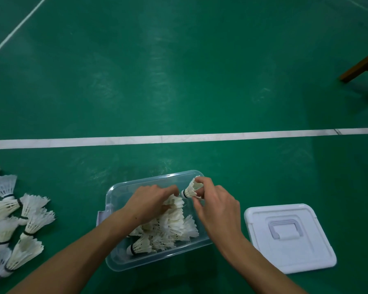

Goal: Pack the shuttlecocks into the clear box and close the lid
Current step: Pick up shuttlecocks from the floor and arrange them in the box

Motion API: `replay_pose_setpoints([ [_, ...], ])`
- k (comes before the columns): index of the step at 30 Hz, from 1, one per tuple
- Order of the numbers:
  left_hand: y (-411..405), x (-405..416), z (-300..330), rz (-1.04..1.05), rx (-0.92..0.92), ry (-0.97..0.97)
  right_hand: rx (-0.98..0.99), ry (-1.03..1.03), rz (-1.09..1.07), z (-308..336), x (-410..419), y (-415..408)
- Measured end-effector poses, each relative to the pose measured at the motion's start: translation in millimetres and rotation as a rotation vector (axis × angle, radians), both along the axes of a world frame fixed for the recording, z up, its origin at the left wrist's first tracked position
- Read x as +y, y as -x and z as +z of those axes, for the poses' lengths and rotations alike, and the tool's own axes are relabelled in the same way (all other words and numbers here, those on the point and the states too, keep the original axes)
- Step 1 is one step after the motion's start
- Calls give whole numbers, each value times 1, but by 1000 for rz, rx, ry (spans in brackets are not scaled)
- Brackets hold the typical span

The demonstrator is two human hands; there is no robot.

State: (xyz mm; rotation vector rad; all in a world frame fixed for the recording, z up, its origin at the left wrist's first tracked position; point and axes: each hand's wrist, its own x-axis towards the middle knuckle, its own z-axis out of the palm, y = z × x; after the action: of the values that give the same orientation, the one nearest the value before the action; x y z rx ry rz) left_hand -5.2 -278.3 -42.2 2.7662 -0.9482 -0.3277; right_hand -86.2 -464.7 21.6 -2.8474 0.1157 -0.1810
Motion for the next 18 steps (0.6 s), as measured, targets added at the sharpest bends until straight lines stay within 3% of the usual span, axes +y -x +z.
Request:
replay_pose_setpoints([
  [6, 7, 17, 2, 60, 6, 74, 57, 32, 67, -8, 22, -11],
  [14, 13, 26, -8, 172, -177, 75, 182, -323, 41, -35, 36, -25],
  [18, 17, 15, -13, 235, -198, 40, 360, -491, -68, -44, 31, -33],
])
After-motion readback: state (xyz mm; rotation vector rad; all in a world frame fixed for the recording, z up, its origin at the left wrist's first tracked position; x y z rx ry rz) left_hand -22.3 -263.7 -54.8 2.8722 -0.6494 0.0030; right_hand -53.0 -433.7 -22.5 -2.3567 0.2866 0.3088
